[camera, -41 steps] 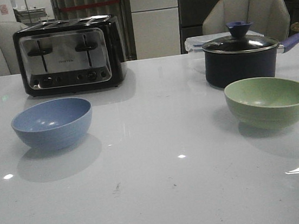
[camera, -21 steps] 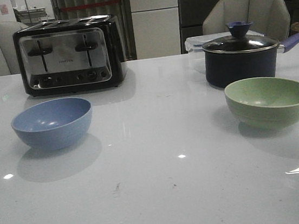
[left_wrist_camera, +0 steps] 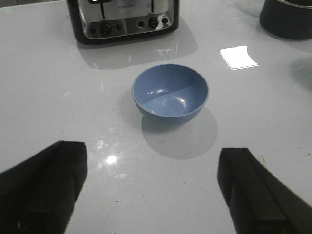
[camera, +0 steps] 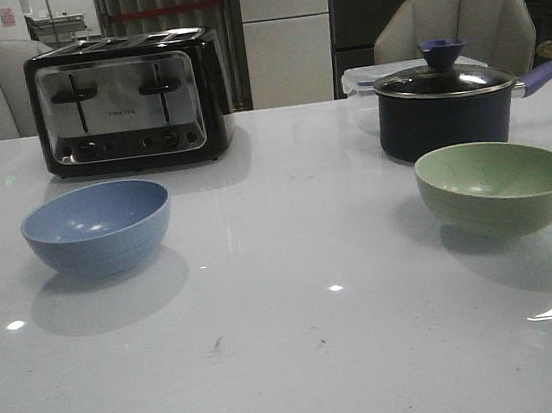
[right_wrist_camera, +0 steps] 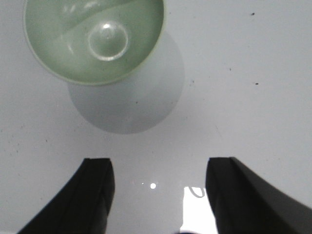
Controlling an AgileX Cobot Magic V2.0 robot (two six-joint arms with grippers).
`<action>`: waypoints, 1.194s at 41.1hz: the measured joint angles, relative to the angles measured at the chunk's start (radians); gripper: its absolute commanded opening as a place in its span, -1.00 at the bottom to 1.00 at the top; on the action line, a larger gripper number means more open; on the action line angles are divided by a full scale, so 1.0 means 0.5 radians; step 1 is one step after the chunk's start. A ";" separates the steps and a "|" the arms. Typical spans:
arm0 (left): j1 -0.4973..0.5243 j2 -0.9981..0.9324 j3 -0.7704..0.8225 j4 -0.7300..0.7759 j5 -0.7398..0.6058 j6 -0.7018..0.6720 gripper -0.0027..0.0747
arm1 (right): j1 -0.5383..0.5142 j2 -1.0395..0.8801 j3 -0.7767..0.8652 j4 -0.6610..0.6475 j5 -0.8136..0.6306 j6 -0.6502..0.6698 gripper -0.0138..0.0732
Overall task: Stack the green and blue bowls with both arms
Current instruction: 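Lower the right gripper onto the rim of the pale green bowl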
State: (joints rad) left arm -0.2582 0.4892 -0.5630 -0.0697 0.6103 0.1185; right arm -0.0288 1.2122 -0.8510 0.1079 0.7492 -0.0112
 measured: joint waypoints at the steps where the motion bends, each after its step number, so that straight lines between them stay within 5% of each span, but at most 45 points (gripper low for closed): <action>1: -0.012 0.000 0.000 0.000 0.000 0.004 0.62 | -0.023 0.039 -0.037 0.027 0.004 -0.010 0.51; 13: -0.047 0.000 0.000 0.000 0.000 0.012 0.62 | -0.222 0.581 -0.369 0.500 0.067 -0.422 0.51; 43: -0.047 0.000 0.000 0.000 -0.013 0.012 0.62 | -0.222 1.377 -0.862 0.606 -0.002 -0.501 0.50; 49: -0.047 0.000 0.000 0.000 -0.017 0.012 0.62 | -0.222 1.436 -0.917 0.606 0.019 -0.506 0.16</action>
State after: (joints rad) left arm -0.2818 0.4892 -0.5630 -0.0697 0.6018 0.1247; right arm -0.1399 1.9301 -1.3096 0.4108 0.7587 -0.2640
